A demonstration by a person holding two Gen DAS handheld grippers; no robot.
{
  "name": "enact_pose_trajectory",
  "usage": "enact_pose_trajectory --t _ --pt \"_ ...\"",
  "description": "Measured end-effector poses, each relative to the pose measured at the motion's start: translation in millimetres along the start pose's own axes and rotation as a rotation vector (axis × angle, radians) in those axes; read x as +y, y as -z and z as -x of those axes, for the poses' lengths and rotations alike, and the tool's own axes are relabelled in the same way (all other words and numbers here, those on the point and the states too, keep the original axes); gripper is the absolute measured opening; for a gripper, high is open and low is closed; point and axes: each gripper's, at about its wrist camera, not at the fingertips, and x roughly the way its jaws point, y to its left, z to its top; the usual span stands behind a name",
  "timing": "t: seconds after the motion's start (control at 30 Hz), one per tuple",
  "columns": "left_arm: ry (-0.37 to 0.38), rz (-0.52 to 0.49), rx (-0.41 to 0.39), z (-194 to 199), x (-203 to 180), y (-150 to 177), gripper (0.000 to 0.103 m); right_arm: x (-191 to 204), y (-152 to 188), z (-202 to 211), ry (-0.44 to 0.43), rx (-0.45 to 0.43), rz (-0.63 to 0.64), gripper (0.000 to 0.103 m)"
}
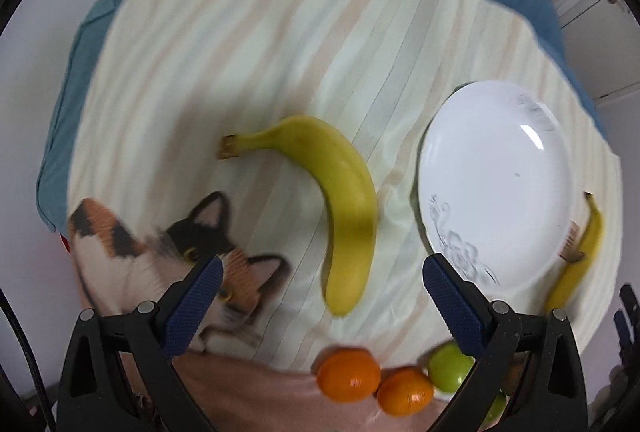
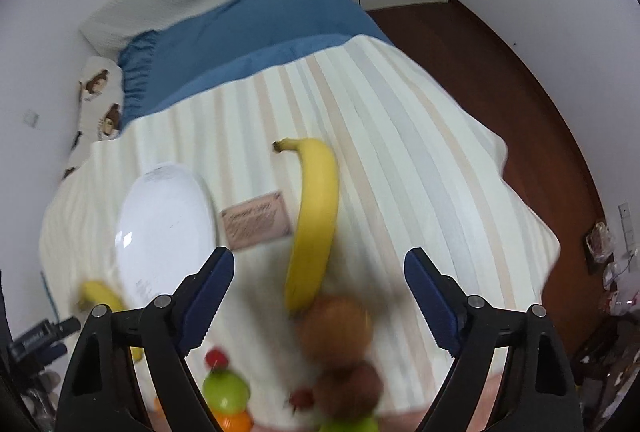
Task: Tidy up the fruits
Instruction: 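Grasp the yellow banana by the cat with the left tool while the right tool grasps the other banana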
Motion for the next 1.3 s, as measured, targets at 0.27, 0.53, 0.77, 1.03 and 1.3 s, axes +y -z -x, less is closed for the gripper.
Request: enact_pose_trajectory --t 0.27,0.53,0.77,1.03,1.3 --pt "-0.006 -0.001 0.065 -42.3 -13.1 -12.8 0.097 13.0 -30.3 -75.4 0.035 0.092 0.038 0.085" --pt "-0.007 -0.01 0.08 -63.0 -26.5 -23.4 0.095 23.4 -43.0 -114.7 0.067 0.139 0.048 0.083" --pt "-0.043 -0.059 -0.029 -52.5 -41.3 -18.0 0.068 38.5 -49.4 -133.8 0.112 0.134 0.087 0.066" --pt "-0.017 -0.185 -0.064 -31.5 -55.9 5.3 0.043 33.3 -52.4 -138.9 0.115 0.145 0.124 0.038" --pt "-0.033 -0.221 0.007 -43.1 -69.6 -5.7 0.058 36.4 -63.2 -159.7 0.142 0.211 0.15 0.04"
